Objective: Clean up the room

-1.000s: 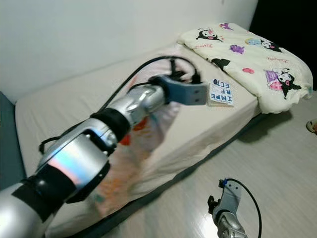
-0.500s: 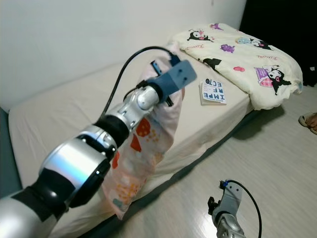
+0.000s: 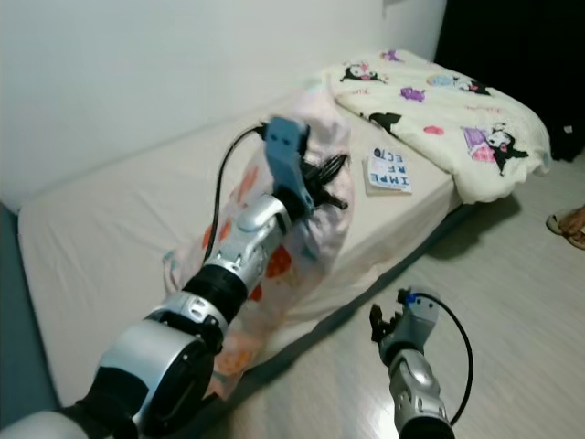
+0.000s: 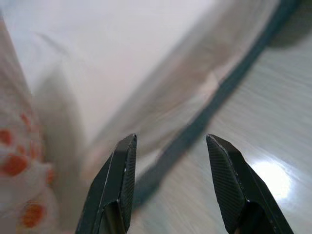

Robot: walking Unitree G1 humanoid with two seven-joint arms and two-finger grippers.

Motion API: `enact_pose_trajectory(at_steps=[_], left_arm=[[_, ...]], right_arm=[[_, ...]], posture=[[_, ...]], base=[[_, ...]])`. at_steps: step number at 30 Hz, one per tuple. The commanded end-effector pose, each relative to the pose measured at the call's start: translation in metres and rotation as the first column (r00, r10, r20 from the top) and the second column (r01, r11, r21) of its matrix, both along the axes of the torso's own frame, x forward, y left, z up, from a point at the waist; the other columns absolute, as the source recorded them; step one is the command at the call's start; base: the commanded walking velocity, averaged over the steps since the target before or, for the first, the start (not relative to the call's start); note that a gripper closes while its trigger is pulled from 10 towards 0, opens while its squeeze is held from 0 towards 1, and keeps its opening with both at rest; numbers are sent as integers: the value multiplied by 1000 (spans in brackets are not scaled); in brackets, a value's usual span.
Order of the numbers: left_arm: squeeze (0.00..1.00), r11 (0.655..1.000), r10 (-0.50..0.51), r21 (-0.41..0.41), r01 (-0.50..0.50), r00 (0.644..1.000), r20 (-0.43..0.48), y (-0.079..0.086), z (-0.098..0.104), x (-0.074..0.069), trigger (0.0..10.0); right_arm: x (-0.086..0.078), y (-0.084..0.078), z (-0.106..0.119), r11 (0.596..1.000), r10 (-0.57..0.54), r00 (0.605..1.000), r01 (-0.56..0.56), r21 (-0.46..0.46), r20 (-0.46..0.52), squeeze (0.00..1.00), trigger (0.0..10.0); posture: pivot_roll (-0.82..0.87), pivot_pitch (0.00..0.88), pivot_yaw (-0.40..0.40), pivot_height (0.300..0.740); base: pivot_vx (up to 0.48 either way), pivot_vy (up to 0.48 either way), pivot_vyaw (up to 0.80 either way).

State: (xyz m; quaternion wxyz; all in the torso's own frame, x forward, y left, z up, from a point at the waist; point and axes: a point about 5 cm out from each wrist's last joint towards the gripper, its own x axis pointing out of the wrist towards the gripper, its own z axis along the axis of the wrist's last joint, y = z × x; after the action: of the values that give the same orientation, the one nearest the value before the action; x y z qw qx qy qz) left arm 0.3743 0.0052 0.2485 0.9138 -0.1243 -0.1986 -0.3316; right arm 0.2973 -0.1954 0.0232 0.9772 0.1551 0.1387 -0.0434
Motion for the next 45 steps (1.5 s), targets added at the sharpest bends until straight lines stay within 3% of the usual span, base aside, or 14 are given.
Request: enact_pose_trajectory(at_steps=[1, 7, 13, 17, 19, 23, 24, 26, 29, 33, 35, 38, 39, 45], left_arm=[[0, 995, -77, -70, 75, 997, -24, -20, -14, -16, 10000], [0, 992, -122, -39, 119, 990, -71, -15, -60, -40, 10000], [0, 999, -51, -6, 50, 991, -125, -9, -69, -37, 10000], [0, 993, 92, 89, -82, 989, -113, -4, -63, -23, 10000], [0, 955, 238, 192, -225, 970, -48, 3, -49, -8, 10000], [0, 904, 365, 241, -354, 931, -4, 13, -32, 6, 10000], [0, 858, 442, 275, -433, 897, 34, 21, -21, 14, 10000], [0, 858, 442, 275, -433, 897, 34, 21, -21, 14, 10000], [0, 753, 580, 340, -564, 812, 65, 44, -5, 31, 10000], [0, 730, 608, 353, -585, 792, 53, 51, -6, 34, 10000], [0, 669, 682, 428, -608, 730, -30, 79, -31, 38, 10000], [0, 637, 713, 477, -606, 698, -65, 93, -50, 36, 10000], [0, 606, 747, 516, -605, 656, -108, 108, -69, 33, 10000], [0, 564, 793, 568, -600, 586, -168, 131, -102, 23, 10000]], right_arm=[[3, 5, 4, 1000, 12, 1000, -12, 16, 27, 0, 10000], [19, 2, 38, 997, -14, 983, -1, 81, 184, 0, 10000], [26, -6, 58, 996, -45, 966, 23, 90, 253, 0, 10000], [26, -3, 63, 999, -19, 964, 6, 48, 267, 0, 10000], [25, -1, 64, 999, -18, 963, 5, 48, 270, 0, 10000], [24, 1, 63, 999, -19, 963, 5, 53, 270, 0, 10000], [23, 2, 63, 998, -20, 963, 5, 56, 269, 0, 10000], [23, 2, 63, 998, -20, 963, 5, 56, 269, 0, 10000], [21, 4, 64, 998, -23, 962, 5, 67, 272, 0, 10000], [21, 4, 64, 998, -24, 962, 6, 67, 272, 0, 10000], [20, 5, 66, 997, -29, 960, 9, 72, 279, 0, 10000], [19, 6, 66, 997, -29, 959, 8, 76, 282, 0, 10000], [19, 8, 67, 997, -27, 958, 4, 80, 286, 0, 10000], [18, 10, 69, 996, -22, 957, -4, 86, 290, 0, 10000]], posture=[[-128, 106, 58, 740], [-130, 100, 52, 740], [-140, 98, 54, 740], [-143, 99, 54, 740], [-147, 103, 58, 740], [-152, 100, 64, 740], [-154, 101, 66, 740], [-154, 101, 66, 740], [-165, 101, 75, 740], [-165, 101, 75, 740], [-161, 103, 78, 740], [-162, 107, 82, 740], [-165, 107, 82, 740], [-153, 115, 73, 740]], base=[[0, 0, 0], [0, 0, 0], [0, 0, 0], [0, 0, 0], [0, 0, 0], [0, 0, 0], [0, 0, 0], [0, 0, 0], [0, 0, 0], [0, 0, 0], [0, 0, 0], [0, 0, 0], [0, 0, 0], [0, 0, 0]])
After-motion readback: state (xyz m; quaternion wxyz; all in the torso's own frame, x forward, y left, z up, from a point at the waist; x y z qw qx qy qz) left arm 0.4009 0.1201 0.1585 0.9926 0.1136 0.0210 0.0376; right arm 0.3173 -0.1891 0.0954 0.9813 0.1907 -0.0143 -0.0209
